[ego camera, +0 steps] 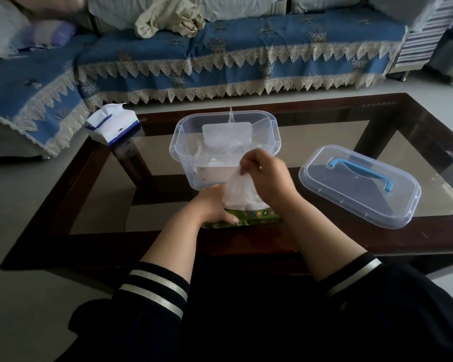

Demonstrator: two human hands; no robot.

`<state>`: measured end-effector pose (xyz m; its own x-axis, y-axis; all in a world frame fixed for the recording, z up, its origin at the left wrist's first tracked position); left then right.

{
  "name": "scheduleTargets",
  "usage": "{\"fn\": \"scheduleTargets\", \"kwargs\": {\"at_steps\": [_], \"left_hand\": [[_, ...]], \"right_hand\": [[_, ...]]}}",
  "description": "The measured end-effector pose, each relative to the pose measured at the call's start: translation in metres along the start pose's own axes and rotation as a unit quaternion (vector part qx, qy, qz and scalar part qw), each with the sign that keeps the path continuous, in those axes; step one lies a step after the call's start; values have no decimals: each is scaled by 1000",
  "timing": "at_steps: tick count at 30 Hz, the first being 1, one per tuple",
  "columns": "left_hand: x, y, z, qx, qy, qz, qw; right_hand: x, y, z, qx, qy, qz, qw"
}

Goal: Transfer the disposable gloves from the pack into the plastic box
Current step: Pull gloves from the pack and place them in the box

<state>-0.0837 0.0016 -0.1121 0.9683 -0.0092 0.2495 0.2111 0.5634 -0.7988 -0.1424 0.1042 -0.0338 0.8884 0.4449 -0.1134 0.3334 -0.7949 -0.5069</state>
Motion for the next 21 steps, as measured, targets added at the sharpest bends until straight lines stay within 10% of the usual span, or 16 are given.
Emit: {"fn": "scheduleTargets", "kwargs": {"at_steps": [8, 12, 17, 21], "left_hand": [[10, -10, 1, -90, -13, 6, 996], [33, -49, 6, 97, -24, 133, 986], [43, -96, 45, 463, 69, 267, 843], [24, -116, 82, 379, 131, 245, 883]], "right_hand": [[4, -84, -13, -254, -42, 211, 943], [5, -88, -14, -243, -43, 223, 943], [9, -78, -26, -164, -99, 211, 958], [18, -75, -42, -77, -208, 243, 944]]}}
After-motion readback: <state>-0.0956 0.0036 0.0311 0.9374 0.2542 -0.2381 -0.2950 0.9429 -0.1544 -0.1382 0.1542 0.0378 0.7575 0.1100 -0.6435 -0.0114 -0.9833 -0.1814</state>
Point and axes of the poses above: each hand's wrist, its own x-axis away from the middle knuckle, its own y-axis out of the palm, z = x × y, the point moved 9 cm from there along -x, towards the middle knuckle, and after that the axes turned 10 degrees about y, right-handed, at the moved point
